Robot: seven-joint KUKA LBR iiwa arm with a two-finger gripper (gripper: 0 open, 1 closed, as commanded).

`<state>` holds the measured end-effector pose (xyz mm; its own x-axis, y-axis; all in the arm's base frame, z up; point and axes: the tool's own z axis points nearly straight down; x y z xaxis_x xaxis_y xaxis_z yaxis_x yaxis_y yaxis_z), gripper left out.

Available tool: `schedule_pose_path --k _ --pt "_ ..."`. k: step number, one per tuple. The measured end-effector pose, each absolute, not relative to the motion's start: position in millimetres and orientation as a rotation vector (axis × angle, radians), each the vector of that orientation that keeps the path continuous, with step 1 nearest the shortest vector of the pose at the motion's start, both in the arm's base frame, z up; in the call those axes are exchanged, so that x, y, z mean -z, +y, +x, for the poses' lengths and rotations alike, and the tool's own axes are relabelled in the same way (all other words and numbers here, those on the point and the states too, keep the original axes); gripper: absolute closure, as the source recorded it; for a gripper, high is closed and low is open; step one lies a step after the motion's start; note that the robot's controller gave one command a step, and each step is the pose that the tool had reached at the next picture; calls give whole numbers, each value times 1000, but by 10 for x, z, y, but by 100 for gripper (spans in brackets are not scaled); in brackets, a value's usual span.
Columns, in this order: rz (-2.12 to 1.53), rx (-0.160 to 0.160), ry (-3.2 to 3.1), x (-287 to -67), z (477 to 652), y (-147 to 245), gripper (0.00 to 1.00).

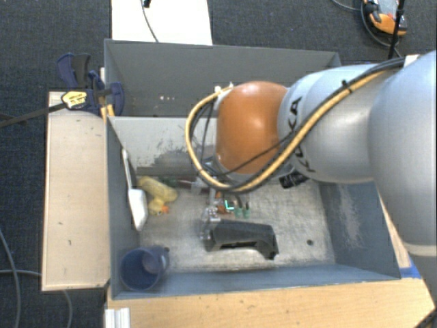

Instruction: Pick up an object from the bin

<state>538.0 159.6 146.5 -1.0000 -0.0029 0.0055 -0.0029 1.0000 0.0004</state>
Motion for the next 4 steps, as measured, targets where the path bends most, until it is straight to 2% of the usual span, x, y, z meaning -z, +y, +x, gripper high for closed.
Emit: schedule_pose_path --k 1,2,3,4 --pt "-2 3 -3144 -1504 5401 1590 0" --pt "219 4 -3141 -1338 5172 1421 0" --pt "533 3 -3095 -1284 5025 1092 0" --pt "925 4 -3002 -853 5121 944 100"
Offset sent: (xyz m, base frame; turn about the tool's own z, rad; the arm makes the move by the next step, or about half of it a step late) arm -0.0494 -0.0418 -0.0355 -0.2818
